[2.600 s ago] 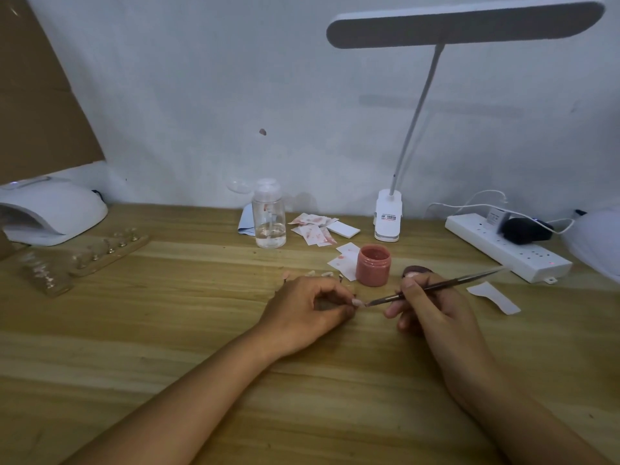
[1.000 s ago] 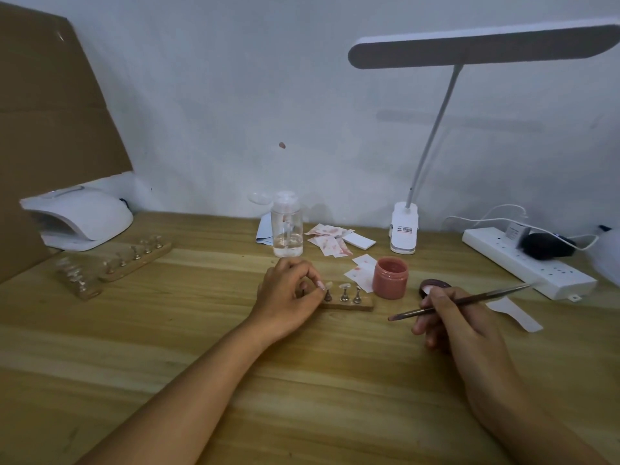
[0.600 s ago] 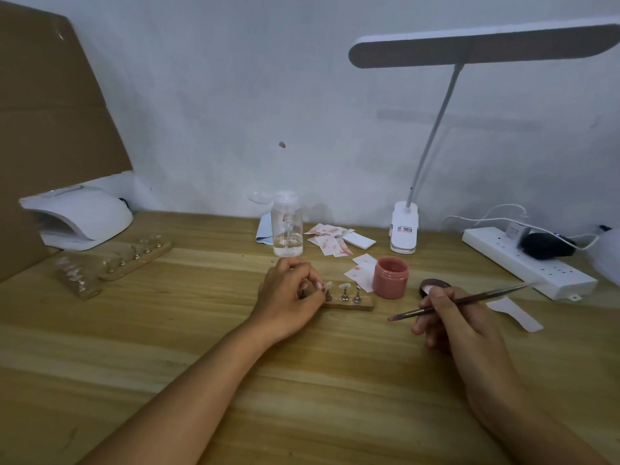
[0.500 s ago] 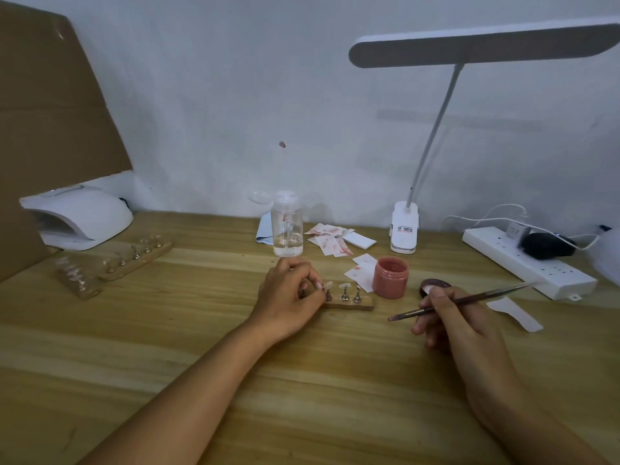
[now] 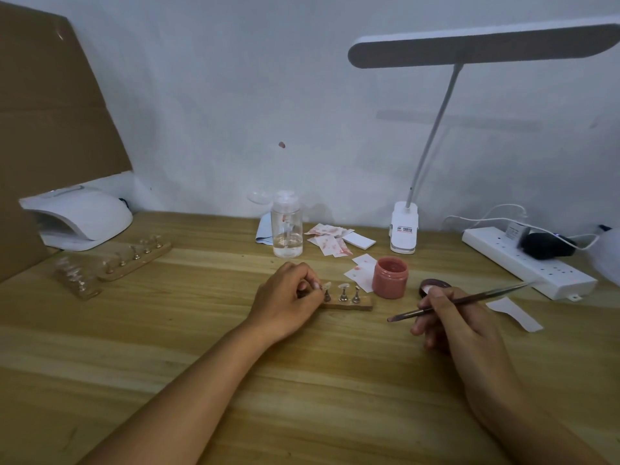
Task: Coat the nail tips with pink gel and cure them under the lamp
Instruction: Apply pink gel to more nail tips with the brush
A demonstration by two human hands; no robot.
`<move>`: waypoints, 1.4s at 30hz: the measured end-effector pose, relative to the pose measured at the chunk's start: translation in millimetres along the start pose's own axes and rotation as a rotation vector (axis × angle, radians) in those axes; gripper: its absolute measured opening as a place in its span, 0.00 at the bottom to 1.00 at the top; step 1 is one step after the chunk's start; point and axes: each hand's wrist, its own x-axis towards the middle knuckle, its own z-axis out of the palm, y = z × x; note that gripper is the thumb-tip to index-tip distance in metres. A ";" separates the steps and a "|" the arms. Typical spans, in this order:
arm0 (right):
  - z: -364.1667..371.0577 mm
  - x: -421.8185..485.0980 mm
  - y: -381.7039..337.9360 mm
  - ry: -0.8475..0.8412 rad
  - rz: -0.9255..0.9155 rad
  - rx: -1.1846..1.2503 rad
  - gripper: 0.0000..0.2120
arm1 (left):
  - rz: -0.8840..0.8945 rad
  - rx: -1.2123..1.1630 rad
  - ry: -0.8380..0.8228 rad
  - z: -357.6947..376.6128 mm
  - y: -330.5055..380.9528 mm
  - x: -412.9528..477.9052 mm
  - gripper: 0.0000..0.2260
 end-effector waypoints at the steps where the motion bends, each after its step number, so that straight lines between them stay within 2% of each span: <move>1: 0.0 0.0 -0.2 0.000 0.000 0.001 0.14 | -0.001 -0.001 0.000 -0.2 -0.1 -0.1 0.09; 13: 0.1 0.2 1.1 0.004 0.013 0.024 0.14 | 0.052 0.049 -0.021 2.2 0.4 -3.3 0.09; 17: -0.7 -0.2 2.0 0.004 0.008 0.035 0.14 | 0.156 0.145 0.067 4.8 0.1 -4.7 0.10; 21: -1.0 -0.2 1.9 0.001 -0.017 0.039 0.13 | 0.159 0.213 0.101 6.1 -1.4 -5.0 0.06; 27: -1.4 -2.6 0.1 -0.031 -0.103 -0.012 0.08 | 0.207 0.274 0.181 6.6 1.3 -6.9 0.07; 31: 0.5 -5.5 -1.9 -0.018 -0.170 -0.045 0.06 | 0.281 0.365 0.210 7.4 6.1 -10.3 0.06; 35: -1.3 -5.0 -1.7 0.043 -0.157 -0.026 0.09 | 0.354 0.422 0.271 2.5 14.0 -17.1 0.06; 38: -3.6 6.5 -8.5 0.104 -0.131 -0.027 0.07 | 0.560 0.387 0.378 4.2 28.6 -23.5 0.04; 40: -5.4 20.8 -16.4 0.131 -0.137 -0.066 0.07 | 0.655 0.309 0.282 12.6 39.1 -29.8 0.02; 42: -6.2 37.6 -22.9 0.108 -0.139 -0.171 0.08 | 0.559 0.163 0.065 20.7 44.7 -34.9 0.03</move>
